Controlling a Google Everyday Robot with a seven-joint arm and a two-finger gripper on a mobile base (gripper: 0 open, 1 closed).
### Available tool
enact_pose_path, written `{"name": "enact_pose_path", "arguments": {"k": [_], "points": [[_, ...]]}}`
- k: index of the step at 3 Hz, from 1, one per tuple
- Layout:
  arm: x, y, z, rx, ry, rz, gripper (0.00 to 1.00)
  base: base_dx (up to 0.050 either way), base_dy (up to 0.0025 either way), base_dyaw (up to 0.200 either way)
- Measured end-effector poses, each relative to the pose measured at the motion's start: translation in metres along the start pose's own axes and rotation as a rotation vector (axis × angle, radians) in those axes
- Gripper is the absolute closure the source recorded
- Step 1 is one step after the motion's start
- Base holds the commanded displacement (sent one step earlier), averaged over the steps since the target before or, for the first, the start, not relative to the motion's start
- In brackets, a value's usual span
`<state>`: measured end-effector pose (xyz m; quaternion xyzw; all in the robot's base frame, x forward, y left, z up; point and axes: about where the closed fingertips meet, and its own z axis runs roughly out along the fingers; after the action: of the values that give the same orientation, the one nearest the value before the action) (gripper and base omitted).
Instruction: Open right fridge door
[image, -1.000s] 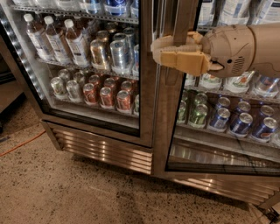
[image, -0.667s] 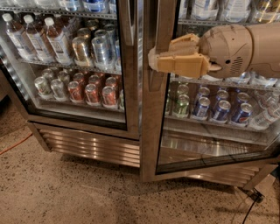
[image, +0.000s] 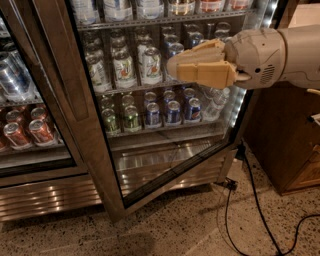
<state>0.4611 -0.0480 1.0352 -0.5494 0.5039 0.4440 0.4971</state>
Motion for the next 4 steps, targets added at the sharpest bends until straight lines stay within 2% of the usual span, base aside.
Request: {"name": "enact_pose_path", "arguments": {"k": [1, 2, 3, 4], "points": [[0.000, 0.000, 0.000, 0.000, 0.000, 0.000, 1.00, 0.000, 0.00000, 0.000], [0.053, 0.000, -0.002, 0.016, 0.017, 0.047, 1.00, 0.000, 0.00000, 0.000], [0.106, 0.012, -0.004, 0.033, -0.009, 0.103, 1.00, 0.000, 0.00000, 0.000], [0.111, 0.053, -0.004, 0.024, -0.072, 0.110, 1.00, 0.000, 0.00000, 0.000]]}}
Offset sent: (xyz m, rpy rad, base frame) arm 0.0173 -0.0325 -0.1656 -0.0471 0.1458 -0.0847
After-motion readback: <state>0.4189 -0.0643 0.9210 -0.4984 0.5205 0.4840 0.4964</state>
